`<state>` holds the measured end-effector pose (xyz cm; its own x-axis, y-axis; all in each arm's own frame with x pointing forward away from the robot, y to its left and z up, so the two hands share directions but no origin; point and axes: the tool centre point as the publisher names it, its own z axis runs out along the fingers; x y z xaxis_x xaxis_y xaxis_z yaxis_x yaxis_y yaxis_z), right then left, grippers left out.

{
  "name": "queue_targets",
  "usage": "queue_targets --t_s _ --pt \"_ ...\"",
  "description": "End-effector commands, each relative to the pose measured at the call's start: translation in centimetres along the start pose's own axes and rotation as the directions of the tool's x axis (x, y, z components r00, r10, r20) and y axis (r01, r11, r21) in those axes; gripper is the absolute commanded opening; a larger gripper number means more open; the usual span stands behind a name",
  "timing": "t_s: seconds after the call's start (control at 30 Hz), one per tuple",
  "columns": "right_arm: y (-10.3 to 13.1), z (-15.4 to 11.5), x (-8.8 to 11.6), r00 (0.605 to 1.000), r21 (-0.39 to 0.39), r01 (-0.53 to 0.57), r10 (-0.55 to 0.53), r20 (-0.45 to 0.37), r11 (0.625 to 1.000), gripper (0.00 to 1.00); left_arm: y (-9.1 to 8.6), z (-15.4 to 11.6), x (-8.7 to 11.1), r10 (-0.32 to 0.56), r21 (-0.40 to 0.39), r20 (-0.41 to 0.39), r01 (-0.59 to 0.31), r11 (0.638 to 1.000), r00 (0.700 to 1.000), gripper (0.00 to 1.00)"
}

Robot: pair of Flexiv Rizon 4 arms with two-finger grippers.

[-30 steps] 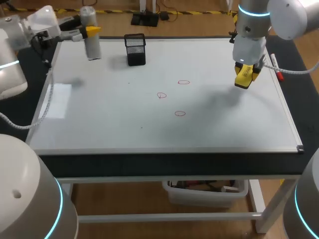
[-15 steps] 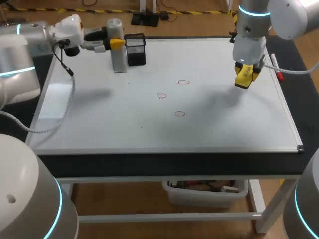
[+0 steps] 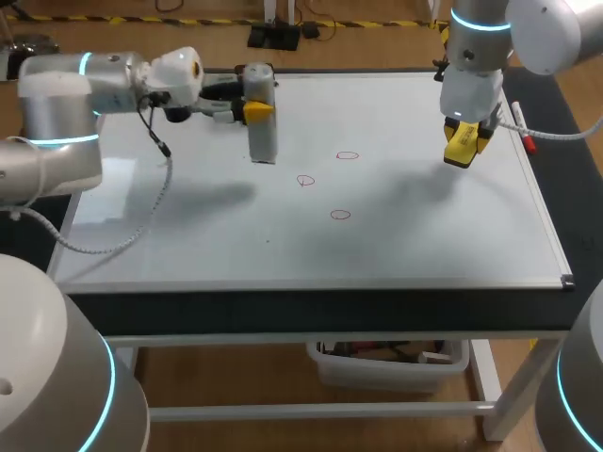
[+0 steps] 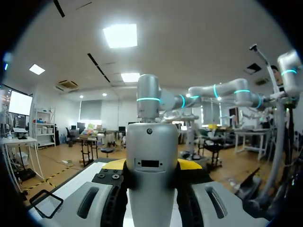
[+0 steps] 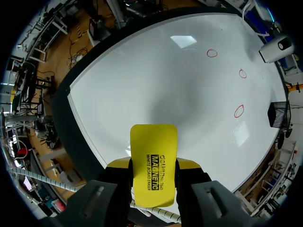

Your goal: Pick up the inspection probe, press it on each red-marked spot on the whiteboard one by one, put down the probe, pick up the eraser, and wipe off all the red marks.

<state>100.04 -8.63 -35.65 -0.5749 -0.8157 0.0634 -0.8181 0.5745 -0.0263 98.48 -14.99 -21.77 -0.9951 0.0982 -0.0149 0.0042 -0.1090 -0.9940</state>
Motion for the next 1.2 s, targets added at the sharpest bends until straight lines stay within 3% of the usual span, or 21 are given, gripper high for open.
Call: queue_targets --t_s 0.03,0.63,1.2 --pt "-0.2 -0.1 0.0 1.0 -0.001 0.002 -0.002 -0.003 1.0 0.0 1.5 1.6 -0.8 0.002 0.037 -0.136 0.003 0.999 0.991 0.0" --pt "-0.2 -0.1 0.0 1.0 -0.001 0.002 -0.002 -0.003 1.0 0.0 3.4 4.7 0.5 -0.034 0.038 -0.187 0.042 0.998 0.982 0.0" --pt "-0.2 -0.1 0.0 1.0 -0.001 0.002 -0.002 -0.003 1.0 0.0 5.9 6.2 -0.5 -0.067 0.021 -0.197 0.072 0.997 0.978 0.0"
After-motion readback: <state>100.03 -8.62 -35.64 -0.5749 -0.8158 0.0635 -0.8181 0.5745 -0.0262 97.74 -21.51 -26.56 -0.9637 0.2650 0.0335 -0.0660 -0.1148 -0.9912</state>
